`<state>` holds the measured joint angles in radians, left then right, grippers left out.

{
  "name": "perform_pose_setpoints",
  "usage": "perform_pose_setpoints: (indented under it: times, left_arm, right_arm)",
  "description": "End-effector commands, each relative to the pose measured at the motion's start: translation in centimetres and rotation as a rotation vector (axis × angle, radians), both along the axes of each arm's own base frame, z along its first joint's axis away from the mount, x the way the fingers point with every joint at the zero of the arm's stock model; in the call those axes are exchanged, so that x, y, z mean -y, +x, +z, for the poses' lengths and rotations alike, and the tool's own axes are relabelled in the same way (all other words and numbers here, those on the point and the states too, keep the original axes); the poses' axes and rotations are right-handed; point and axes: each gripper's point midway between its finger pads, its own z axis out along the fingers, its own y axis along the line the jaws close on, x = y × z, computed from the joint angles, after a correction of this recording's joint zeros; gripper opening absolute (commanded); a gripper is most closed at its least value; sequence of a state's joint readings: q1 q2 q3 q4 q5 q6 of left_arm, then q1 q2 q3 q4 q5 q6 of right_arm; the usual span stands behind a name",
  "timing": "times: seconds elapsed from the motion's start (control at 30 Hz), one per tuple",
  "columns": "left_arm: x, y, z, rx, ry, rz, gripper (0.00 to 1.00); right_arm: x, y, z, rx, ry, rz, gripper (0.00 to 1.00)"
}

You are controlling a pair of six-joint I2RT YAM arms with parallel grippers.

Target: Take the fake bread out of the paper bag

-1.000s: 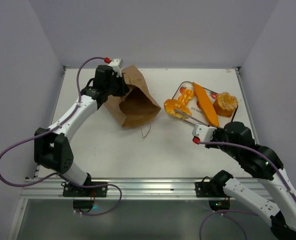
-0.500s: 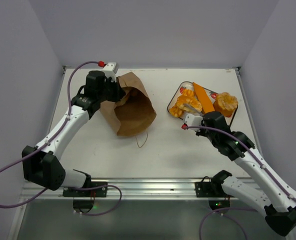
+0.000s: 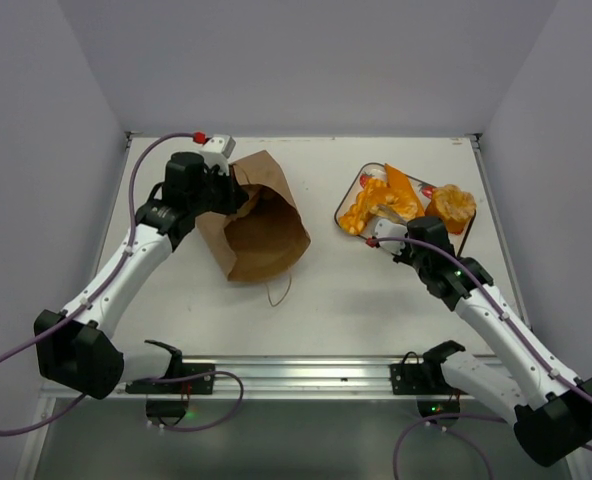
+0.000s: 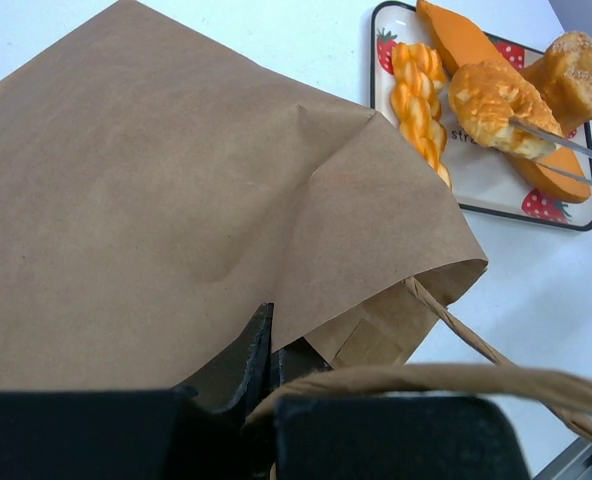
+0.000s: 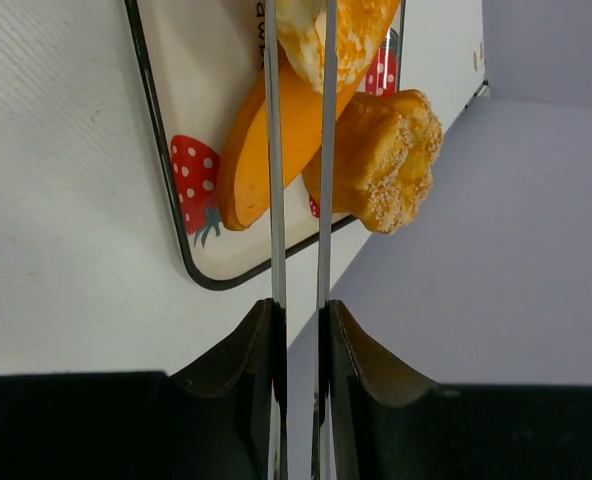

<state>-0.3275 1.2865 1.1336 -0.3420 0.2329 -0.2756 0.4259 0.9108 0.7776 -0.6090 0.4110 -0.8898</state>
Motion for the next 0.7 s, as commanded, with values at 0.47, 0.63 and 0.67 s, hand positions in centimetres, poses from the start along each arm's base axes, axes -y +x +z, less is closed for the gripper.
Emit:
perform_pose_setpoints:
  times: [0.47,0.63,0.67]
  left_arm:
    - [0.2,-0.5,0.2,0.025,-0.02,-0.037,0.0]
    - [0.2,-0.5,0.1,0.023,-0.02,-0.038,0.0]
    - [0.2,-0.6,0.1,0.023,-0.02,-0.038,0.0]
  right_arm:
    - [-2.8,0.0,-2.1,-0.081,0.125,0.075,0.38]
    - [-3.0,-0.2,-2.2,-0.093,0.135,0.075,0.47]
    - [-3.0,-0.2,-1.9,-0.088,0.141,0.075,0.48]
